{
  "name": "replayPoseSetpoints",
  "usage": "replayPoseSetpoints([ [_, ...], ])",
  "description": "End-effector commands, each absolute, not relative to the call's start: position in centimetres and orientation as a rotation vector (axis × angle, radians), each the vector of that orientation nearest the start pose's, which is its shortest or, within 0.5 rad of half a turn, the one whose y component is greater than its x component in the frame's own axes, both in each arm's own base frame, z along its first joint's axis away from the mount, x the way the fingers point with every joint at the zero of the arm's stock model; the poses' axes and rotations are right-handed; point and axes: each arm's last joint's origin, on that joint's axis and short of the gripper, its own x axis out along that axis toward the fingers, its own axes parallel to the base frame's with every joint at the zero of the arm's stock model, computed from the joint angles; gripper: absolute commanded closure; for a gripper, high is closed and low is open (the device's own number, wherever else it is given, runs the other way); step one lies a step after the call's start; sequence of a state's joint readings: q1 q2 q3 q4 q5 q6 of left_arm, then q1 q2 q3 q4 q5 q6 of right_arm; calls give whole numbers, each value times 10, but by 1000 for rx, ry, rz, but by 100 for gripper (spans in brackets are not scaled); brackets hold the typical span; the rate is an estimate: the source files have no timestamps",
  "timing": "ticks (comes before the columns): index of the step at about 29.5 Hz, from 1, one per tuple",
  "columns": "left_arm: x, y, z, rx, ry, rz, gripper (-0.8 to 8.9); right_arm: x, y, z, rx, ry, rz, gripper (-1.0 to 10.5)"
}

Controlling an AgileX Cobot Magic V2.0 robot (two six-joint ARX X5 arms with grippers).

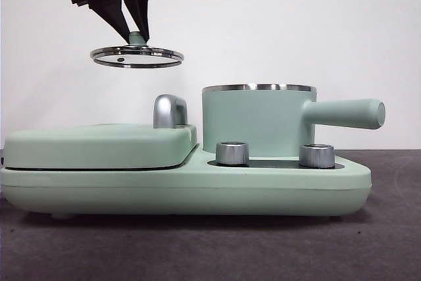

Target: Put the buns in a small steamer

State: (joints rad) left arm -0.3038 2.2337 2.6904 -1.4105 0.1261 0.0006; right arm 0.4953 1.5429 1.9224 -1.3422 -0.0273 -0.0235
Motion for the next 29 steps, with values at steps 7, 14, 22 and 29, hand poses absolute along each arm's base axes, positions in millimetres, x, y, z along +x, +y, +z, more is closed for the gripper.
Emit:
replayPoseSetpoints([
  [7, 399, -170, 401, 111, 911, -482, 728, 96, 62, 427, -60, 745, 513, 451],
  [14, 373, -220, 400, 170, 917, -599, 728, 22, 15, 361, 28, 566, 528, 451],
  [22, 334, -273, 399, 250, 930, -739, 728, -18, -10, 306, 54, 426, 553, 451],
  [29, 313, -298, 399, 315, 905, -825, 766, -22, -13, 303, 67, 410, 554, 451],
])
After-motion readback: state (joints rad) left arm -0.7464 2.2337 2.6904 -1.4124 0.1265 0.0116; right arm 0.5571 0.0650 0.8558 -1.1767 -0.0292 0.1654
